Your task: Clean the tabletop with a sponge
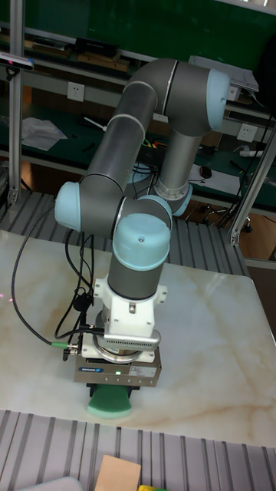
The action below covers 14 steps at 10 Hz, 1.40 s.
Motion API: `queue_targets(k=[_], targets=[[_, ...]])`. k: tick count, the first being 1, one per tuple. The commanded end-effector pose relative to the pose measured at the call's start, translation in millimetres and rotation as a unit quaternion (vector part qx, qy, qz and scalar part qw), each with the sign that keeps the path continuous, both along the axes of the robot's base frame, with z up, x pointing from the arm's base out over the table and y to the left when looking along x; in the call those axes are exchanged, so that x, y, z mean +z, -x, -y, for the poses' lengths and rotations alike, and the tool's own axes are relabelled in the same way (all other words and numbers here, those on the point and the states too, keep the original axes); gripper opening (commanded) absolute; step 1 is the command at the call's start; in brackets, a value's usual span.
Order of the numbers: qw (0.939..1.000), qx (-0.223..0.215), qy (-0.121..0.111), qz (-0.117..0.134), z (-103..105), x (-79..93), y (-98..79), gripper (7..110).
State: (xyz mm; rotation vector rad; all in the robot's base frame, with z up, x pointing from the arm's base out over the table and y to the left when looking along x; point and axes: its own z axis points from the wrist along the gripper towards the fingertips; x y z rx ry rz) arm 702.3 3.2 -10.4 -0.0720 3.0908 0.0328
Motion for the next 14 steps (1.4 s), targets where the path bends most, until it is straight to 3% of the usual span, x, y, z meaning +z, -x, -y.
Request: queue_targets(k=[1,14], targets=[[0.9999,-0.008,-0.007,0.0,-9,-0.9,0.2,7],[0.9997,-0.021,-0.012,-0.001,-28,-1.2,-0.3,7]])
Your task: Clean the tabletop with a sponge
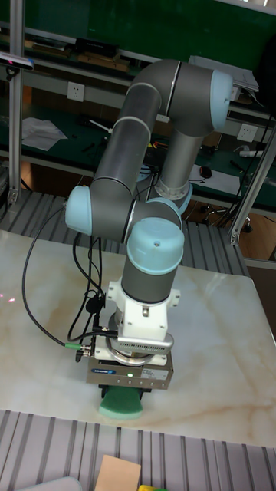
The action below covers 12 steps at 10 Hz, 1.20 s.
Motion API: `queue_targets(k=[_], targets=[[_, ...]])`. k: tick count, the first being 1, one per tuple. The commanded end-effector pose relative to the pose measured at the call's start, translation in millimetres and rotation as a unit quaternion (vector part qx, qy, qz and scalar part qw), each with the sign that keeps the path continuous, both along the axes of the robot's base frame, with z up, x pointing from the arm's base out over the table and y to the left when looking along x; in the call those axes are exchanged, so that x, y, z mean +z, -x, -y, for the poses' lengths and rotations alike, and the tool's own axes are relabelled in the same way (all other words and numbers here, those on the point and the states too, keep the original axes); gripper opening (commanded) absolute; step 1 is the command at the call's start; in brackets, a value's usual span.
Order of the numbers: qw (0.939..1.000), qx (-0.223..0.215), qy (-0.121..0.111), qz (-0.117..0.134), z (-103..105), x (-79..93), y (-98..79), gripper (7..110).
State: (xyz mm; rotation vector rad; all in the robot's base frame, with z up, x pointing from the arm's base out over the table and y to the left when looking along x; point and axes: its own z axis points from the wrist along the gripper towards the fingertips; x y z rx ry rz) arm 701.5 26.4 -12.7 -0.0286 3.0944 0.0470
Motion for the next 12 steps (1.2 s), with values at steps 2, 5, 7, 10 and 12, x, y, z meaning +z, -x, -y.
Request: queue_targets(k=[2,5,7,10,12], targets=[[0.9999,-0.01,-0.012,0.001,-10,3.1,-1.5,7],[0.9997,-0.017,-0.016,-0.001,-20,7.0,-0.4,7],[0.9994,-0.022,-0.024,-0.01,-29,13.9,5.4,7],[0.9988,-0.023,-0.022,-0.037,-21,45.8,18.9,7],[0.9982,-0.01,-0.019,-0.056,2,77.2,32.6,7]])
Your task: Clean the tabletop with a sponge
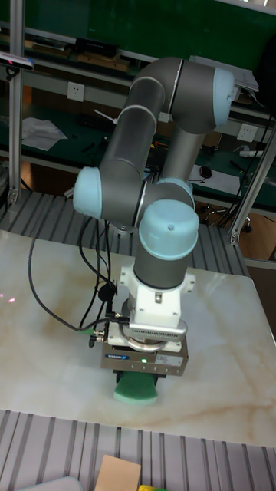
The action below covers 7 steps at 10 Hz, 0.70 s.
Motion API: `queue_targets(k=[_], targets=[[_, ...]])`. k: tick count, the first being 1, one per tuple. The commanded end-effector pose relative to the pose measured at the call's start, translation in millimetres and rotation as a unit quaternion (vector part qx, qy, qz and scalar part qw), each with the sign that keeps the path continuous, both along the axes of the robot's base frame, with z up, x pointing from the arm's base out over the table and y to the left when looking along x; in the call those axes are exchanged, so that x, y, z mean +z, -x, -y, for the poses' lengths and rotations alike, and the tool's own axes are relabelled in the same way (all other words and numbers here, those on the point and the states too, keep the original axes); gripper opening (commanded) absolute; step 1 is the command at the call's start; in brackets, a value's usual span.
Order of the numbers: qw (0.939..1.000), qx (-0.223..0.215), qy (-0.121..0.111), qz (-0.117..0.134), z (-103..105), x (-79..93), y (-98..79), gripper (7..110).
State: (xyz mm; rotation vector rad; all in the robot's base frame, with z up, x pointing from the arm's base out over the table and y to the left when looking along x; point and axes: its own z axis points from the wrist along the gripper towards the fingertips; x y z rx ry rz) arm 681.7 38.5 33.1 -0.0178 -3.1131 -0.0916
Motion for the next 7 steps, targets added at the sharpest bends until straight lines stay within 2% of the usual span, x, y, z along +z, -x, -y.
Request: queue_targets(k=[1,3,4,7], targets=[[0.9994,0.025,0.003,-0.026,36,47.4,23.5,7],[0.9981,0.058,0.019,0.003,74,53.5,21.4,7],[0.9978,0.061,0.022,0.013,86,54.5,21.5,7],[0.998,0.055,0.004,0.03,93,49.3,22.9,7]])
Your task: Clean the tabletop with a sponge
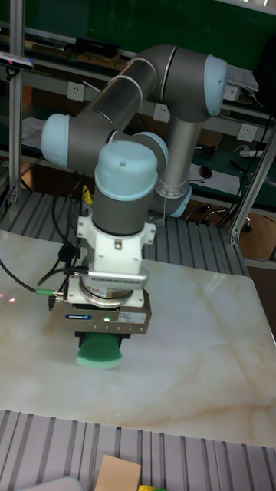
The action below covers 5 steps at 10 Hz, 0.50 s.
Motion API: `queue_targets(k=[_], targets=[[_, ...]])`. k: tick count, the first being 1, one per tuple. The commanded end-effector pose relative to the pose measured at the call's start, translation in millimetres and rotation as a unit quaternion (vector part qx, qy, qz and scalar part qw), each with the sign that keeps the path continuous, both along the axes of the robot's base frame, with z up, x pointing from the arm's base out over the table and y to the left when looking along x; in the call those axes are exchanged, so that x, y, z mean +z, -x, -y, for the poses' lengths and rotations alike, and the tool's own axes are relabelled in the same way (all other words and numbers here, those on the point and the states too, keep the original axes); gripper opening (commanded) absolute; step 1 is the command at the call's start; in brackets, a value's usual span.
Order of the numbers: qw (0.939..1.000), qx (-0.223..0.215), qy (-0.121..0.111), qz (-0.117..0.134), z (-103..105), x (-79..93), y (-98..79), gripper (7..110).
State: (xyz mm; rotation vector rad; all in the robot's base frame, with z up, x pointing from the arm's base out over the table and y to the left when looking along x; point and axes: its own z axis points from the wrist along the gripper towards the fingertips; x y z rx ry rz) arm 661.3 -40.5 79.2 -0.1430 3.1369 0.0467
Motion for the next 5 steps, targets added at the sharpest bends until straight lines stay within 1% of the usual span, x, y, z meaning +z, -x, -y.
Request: queue_targets(k=[1,2,4,5], targets=[[0.9998,0.012,-0.01,0.016,17,1.9,4.7,7],[0.9996,0.019,-0.006,0.02,22,0.6,4.6,7],[0.9996,0.024,0.009,0.014,28,0.4,7.3,7],[0.9994,0.027,0.015,0.016,31,-0.4,5.9,7]])
